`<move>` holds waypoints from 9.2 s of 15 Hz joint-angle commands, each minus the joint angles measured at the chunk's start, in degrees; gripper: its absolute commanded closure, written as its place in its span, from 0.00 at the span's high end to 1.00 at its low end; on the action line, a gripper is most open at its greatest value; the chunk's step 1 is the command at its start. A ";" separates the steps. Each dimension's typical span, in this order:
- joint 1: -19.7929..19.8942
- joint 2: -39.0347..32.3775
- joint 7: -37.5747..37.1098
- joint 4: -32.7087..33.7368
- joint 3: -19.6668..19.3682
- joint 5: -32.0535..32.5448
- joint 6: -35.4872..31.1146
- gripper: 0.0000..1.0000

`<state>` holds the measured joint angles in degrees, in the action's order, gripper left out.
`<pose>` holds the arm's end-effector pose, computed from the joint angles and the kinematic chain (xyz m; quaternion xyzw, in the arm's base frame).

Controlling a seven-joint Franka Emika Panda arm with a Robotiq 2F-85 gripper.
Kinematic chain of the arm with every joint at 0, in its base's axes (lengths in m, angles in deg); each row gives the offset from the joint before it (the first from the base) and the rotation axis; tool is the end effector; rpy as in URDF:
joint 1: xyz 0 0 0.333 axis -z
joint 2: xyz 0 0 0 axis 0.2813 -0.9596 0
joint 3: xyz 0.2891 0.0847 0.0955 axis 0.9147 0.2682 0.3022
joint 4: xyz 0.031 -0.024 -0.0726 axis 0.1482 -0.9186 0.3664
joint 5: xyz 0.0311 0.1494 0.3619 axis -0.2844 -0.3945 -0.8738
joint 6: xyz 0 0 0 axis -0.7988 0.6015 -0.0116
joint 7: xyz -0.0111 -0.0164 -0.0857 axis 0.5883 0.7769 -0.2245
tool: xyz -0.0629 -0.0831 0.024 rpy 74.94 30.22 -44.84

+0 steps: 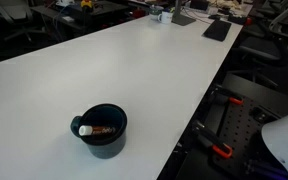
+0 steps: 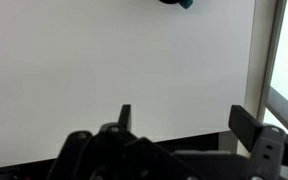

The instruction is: Take the red marker out of the mug.

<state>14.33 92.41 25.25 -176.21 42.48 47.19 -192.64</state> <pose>0.4365 0.1921 0.5425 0.9876 -0.1003 0.1211 0.0005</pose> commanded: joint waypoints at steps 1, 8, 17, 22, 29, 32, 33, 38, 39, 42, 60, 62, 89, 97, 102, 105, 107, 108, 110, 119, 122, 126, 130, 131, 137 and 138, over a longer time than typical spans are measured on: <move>-1.55 -0.22 -0.48 0.11 -1.35 0.64 0.11 1.00; -1.87 -0.96 2.16 0.64 -1.59 1.51 1.01 1.00; -4.44 1.33 39.98 -6.28 -15.68 -5.02 -0.25 1.00; -6.34 -1.34 56.25 -12.99 -17.26 -3.02 -5.17 1.00; -6.98 -2.87 57.26 -13.16 -17.35 -3.31 -4.34 1.00; -6.78 -3.90 55.62 -13.51 -17.13 -3.12 -8.10 1.00; -6.88 -4.65 55.18 -14.06 -16.89 -3.17 -10.54 1.00; -7.01 -10.79 53.08 -16.68 -16.12 -3.49 -21.37 1.00; -7.47 -12.36 55.64 -16.59 -16.42 -4.96 -22.04 1.00; -8.62 -16.58 68.55 -16.03 -16.27 -9.48 -21.34 1.00; -6.38 -30.12 90.49 -14.99 -9.68 2.30 -30.11 1.00; -5.17 -32.09 98.11 -14.33 -7.36 -0.97 -33.35 1.00; -4.68 -35.37 112.22 -10.89 -0.88 -13.00 -27.69 1.00; -4.56 -33.34 111.50 -13.32 1.05 -12.38 -28.57 1.00; -3.26 -30.58 117.56 -16.88 2.86 -16.92 -27.84 1.00; -3.40 -28.96 120.09 -18.76 2.35 -19.13 -27.80 1.00; -3.28 -28.01 121.39 -19.70 1.91 -20.44 -27.54 0.77; -3.26 -27.55 122.10 -20.14 1.64 -20.97 -27.42 0.66; -3.48 -26.67 122.92 -20.96 0.99 -21.56 -27.47 0.49; -4.39 -26.18 126.24 -22.35 -0.42 -21.99 -32.06 0.55; -4.18 -26.68 127.18 -22.55 -0.08 -22.94 -34.64 0.76; -4.09 -27.46 128.82 -22.06 0.18 -24.64 -35.85 1.00; -4.20 -28.41 129.24 -21.12 0.14 -25.41 -35.28 0.97; -4.28 -28.83 128.80 -20.77 0.04 -25.06 -35.08 0.96; -4.18 -32.09 127.18 -18.31 0.00 -23.77 -35.18 0.91; -4.19 -32.83 126.71 -17.57 -0.02 -23.40 -35.14 0.91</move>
<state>10.56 61.82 152.69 -195.94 42.54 23.60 -226.59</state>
